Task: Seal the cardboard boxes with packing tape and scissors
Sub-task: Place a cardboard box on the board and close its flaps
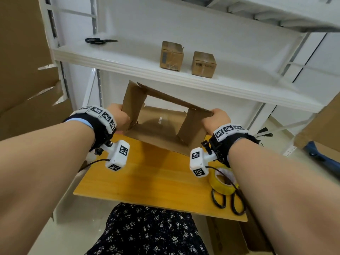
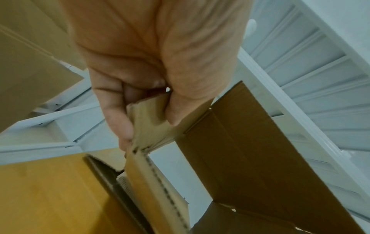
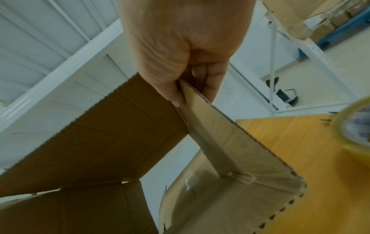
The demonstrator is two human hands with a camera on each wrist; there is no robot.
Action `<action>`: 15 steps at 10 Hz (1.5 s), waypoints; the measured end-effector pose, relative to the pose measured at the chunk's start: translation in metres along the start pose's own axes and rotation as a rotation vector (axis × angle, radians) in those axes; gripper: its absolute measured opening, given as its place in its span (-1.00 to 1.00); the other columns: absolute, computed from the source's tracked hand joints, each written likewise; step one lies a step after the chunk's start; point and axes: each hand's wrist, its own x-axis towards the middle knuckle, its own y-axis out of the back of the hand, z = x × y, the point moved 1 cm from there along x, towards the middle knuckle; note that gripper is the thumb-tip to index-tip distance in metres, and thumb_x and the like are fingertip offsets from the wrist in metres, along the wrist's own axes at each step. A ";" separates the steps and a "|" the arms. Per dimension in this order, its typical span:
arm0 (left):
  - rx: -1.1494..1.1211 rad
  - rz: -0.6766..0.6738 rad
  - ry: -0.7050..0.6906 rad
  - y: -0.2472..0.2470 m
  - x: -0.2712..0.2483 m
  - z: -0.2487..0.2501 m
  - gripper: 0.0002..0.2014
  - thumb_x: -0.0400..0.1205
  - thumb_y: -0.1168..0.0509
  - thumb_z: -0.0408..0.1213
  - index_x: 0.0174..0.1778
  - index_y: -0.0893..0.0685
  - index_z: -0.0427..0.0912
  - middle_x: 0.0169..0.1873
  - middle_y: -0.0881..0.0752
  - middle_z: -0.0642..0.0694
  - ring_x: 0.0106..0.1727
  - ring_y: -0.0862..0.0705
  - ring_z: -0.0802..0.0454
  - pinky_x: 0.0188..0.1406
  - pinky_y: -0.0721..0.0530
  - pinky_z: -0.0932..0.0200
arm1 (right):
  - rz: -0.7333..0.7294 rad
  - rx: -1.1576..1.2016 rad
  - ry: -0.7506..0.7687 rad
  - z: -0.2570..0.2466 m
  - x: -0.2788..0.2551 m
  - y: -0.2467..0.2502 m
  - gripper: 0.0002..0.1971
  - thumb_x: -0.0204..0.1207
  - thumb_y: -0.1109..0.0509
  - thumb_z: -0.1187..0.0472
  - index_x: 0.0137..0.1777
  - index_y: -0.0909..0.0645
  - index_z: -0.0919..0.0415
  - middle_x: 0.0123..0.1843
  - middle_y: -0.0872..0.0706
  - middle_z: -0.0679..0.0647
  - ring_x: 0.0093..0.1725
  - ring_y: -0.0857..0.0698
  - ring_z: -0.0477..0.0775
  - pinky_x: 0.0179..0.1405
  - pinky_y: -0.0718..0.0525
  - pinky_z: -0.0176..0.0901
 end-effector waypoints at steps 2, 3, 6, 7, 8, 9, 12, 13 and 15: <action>0.048 0.100 -0.085 0.030 -0.008 0.043 -0.90 0.67 -0.22 -0.40 0.04 -0.59 -0.31 -0.17 -0.74 -0.34 -0.16 -0.79 -0.29 -0.10 -0.80 -0.19 | 0.014 -0.048 0.158 -0.035 0.000 0.038 -0.78 0.52 -0.35 0.31 0.13 -0.69 0.17 0.02 -0.76 0.13 0.03 -0.72 0.23 -0.02 -0.71 -0.07; 0.164 0.118 -0.097 0.044 -0.012 0.059 -0.88 0.64 -0.23 -0.40 -0.04 -0.64 -0.37 -0.15 -0.77 -0.40 -0.11 -0.80 -0.33 0.01 -0.77 -0.28 | 0.041 -0.079 0.184 -0.048 0.001 0.055 -0.74 0.55 -0.38 0.32 0.22 -0.70 0.18 0.08 -0.74 0.12 0.10 -0.72 0.21 0.02 -0.70 -0.06; 0.451 0.020 -0.076 0.023 -0.019 0.045 -0.80 0.65 -0.19 -0.38 -0.28 -0.56 -0.31 0.00 -0.74 -0.37 -0.15 -0.68 -0.19 0.03 -0.74 -0.07 | -0.163 -0.187 0.076 -0.030 -0.014 0.042 -0.82 0.53 -0.51 0.24 0.05 -0.73 0.34 -0.02 -0.83 0.22 -0.04 -0.80 0.22 0.03 -0.81 0.08; 0.572 0.027 -0.058 0.020 -0.020 0.050 -0.79 0.68 -0.18 -0.33 -0.03 -0.67 -0.38 0.16 -0.72 -0.35 -0.07 -0.64 -0.18 0.09 -0.66 -0.02 | -0.152 -0.091 0.035 -0.030 -0.019 0.042 -0.51 0.51 -0.56 0.19 0.38 -0.52 0.30 0.13 -0.70 0.17 0.11 -0.73 0.24 0.07 -0.74 0.04; 0.671 0.012 -0.065 0.019 -0.022 0.063 -0.69 0.69 -0.18 -0.35 0.27 -0.61 -0.43 0.19 -0.69 -0.39 0.16 -0.70 -0.25 0.05 -0.62 0.04 | -0.166 0.011 -0.018 -0.038 -0.021 0.049 -0.28 0.51 -0.55 0.15 0.59 -0.29 0.21 0.31 -0.62 0.25 0.18 -0.69 0.30 0.18 -0.73 0.21; 0.610 0.062 -0.076 0.019 -0.018 0.066 -0.65 0.60 -0.19 -0.36 0.30 -0.47 -0.35 -0.01 -0.68 -0.35 0.01 -0.71 -0.27 0.08 -0.70 -0.02 | -0.200 -0.153 -0.005 -0.045 -0.023 0.053 -0.51 0.55 -0.44 0.23 0.45 -0.50 0.34 0.07 -0.72 0.20 0.01 -0.75 0.21 0.16 -0.76 0.13; 0.753 -0.100 -0.245 0.013 -0.016 0.069 -0.53 0.67 -0.09 -0.48 0.48 -0.51 -0.06 0.39 -0.56 -0.19 0.22 -0.62 -0.15 -0.03 -0.56 0.17 | -0.198 -0.336 0.115 -0.049 -0.027 0.034 -0.57 0.60 -0.27 0.35 0.47 -0.39 0.23 0.11 -0.65 0.17 -0.06 -0.61 0.16 -0.04 -0.68 -0.02; 0.838 -0.206 -0.236 0.009 -0.014 0.068 -0.36 0.66 -0.04 -0.51 0.66 -0.22 0.07 0.52 -0.43 -0.24 -0.19 -0.63 -0.05 -0.38 -0.57 0.29 | -0.187 -0.322 0.119 -0.048 -0.024 0.030 -0.55 0.60 -0.28 0.35 0.48 -0.39 0.21 0.07 -0.63 0.14 -0.12 -0.60 0.11 -0.08 -0.68 -0.04; 0.815 -0.211 -0.260 0.003 -0.006 0.068 -0.19 0.66 -0.12 -0.43 0.71 0.18 0.12 0.57 -0.37 -0.31 0.01 -0.69 -0.19 -0.17 -0.67 0.11 | -0.148 -0.223 0.042 -0.046 -0.026 0.030 -0.48 0.60 -0.25 0.39 0.55 -0.24 0.30 -0.04 -0.56 0.18 -0.15 -0.60 0.17 -0.24 -0.59 -0.04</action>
